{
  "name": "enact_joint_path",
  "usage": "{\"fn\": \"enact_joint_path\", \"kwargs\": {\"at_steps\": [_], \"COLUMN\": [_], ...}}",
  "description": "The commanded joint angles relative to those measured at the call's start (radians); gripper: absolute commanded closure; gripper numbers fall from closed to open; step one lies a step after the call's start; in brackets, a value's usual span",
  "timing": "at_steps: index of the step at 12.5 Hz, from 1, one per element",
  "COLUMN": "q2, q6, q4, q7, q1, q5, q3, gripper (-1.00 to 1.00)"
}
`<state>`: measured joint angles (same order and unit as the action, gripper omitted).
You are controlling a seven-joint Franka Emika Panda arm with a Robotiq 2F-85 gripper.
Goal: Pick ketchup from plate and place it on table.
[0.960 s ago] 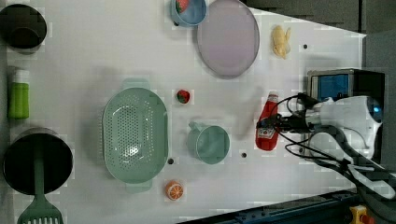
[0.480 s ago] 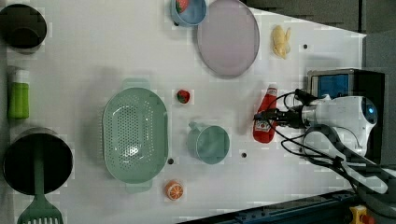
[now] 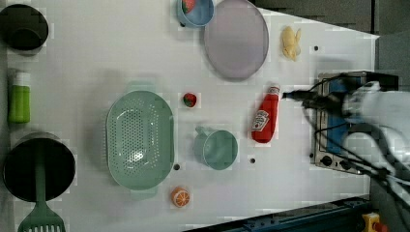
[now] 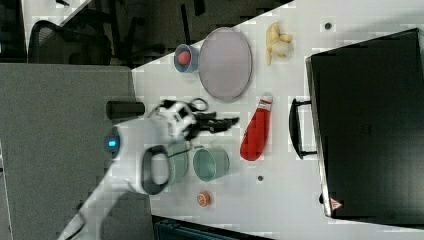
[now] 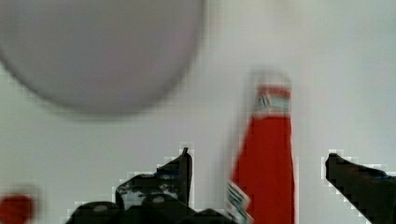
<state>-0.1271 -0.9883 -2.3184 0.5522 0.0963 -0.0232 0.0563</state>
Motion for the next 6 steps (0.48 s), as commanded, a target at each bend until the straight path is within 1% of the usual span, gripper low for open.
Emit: {"fn": "enact_joint_path", "kwargs": {"at_steps": [1, 4, 6], "q2": [0.113, 0.159, 0.167], "q6": [0.136, 0.481, 0.669], "q4": [0.145, 0.297, 0.421], "q7": [-0.207, -0.400, -0.478], "q1": [0.004, 0.003, 0.001], "q5": [-0.003, -0.003, 0.000], "q3": [0.031, 0.043, 0.043], "gripper": [-1.00, -1.00, -1.00]}}
